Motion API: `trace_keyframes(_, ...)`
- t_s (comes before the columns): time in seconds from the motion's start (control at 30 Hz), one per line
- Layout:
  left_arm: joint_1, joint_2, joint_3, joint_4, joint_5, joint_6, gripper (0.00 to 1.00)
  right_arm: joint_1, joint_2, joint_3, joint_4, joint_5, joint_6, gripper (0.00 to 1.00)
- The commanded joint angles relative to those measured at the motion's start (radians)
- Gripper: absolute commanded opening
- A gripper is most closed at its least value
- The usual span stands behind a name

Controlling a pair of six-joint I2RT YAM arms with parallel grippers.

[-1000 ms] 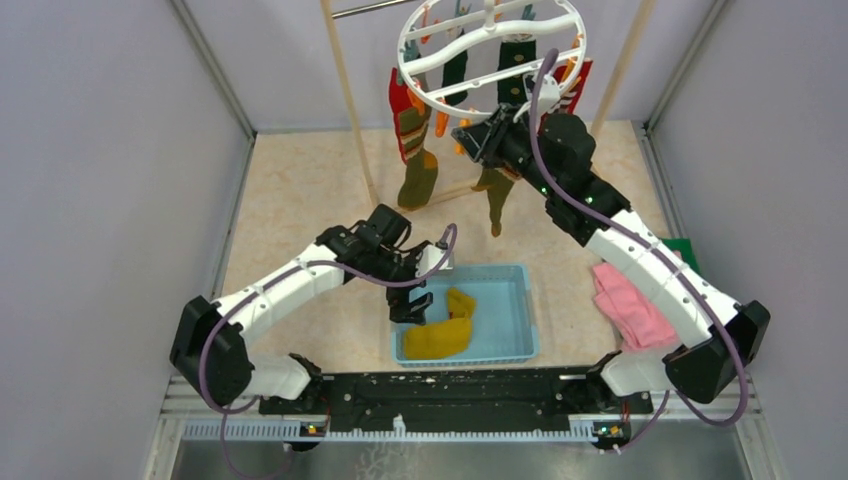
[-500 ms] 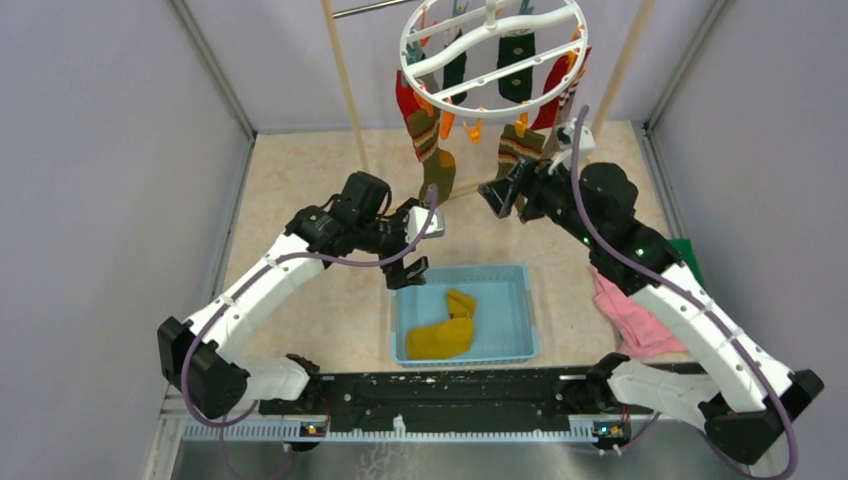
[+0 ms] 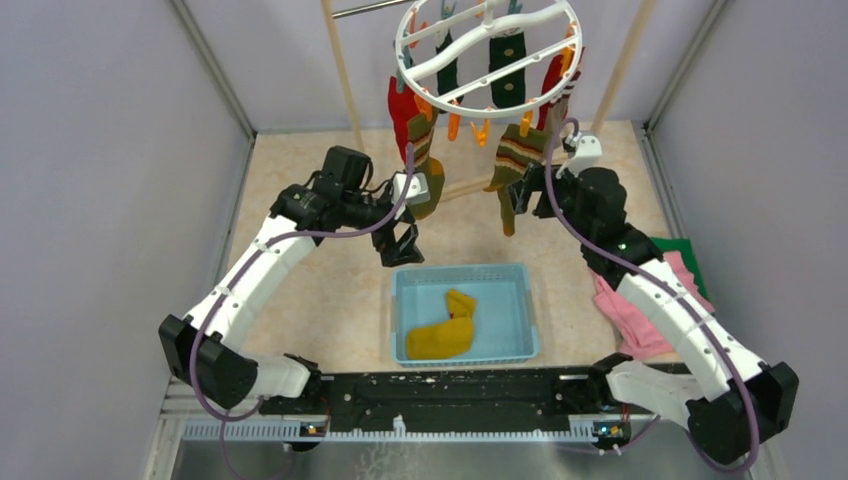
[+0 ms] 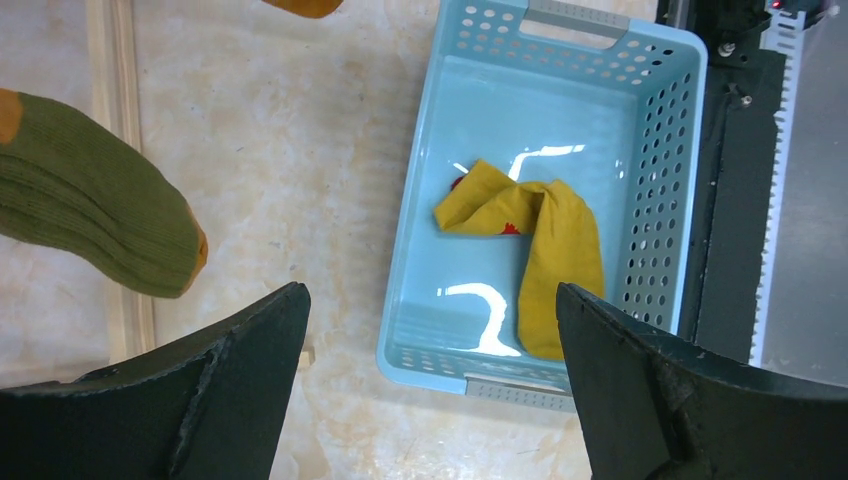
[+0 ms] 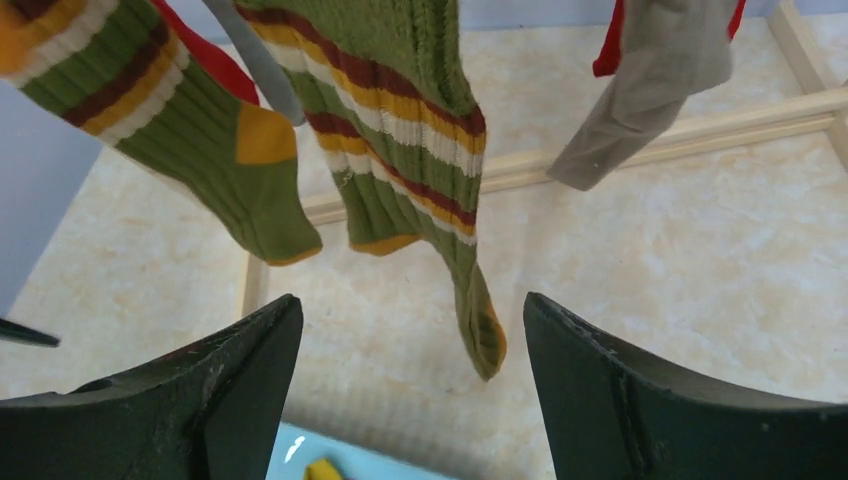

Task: Remove the socks clipped to the hanger

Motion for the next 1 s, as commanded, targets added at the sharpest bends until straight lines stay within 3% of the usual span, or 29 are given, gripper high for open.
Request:
trace_keyframes(0.0, 0.005, -0.012, 0.038, -0.006, 0.094, -0.021, 0.99, -0.02, 0.049, -0.026, 0.308, 0.003, -0.117, 0.77)
trace_keyframes(0.07, 0.007, -0.018, 0.037, -0.008, 0.107, -0.026, 0.99, -0.031, 0.063, -0.044, 0.39, -0.019, -0.122, 0.69)
trace_keyframes(0.2, 0.007, -0.032, 0.031, -0.007, 0.122, -0.026, 0.99, -0.033, 0.108, -0.012, 0.401, -0.118, -0.108, 0.48)
trace_keyframes(0.37, 0.008, -0.049, 0.01, 0.05, 0.132, -0.066, 0.99, -0.033, 0.103, -0.017, 0.417, -0.238, -0.032, 0.0)
trace_keyframes(0.97, 0.007, 0.015, 0.069, 0.298, 0.105, -0.23, 0.99, -0.003, 0.055, 0.003, 0.459, -0.653, 0.316, 0.0)
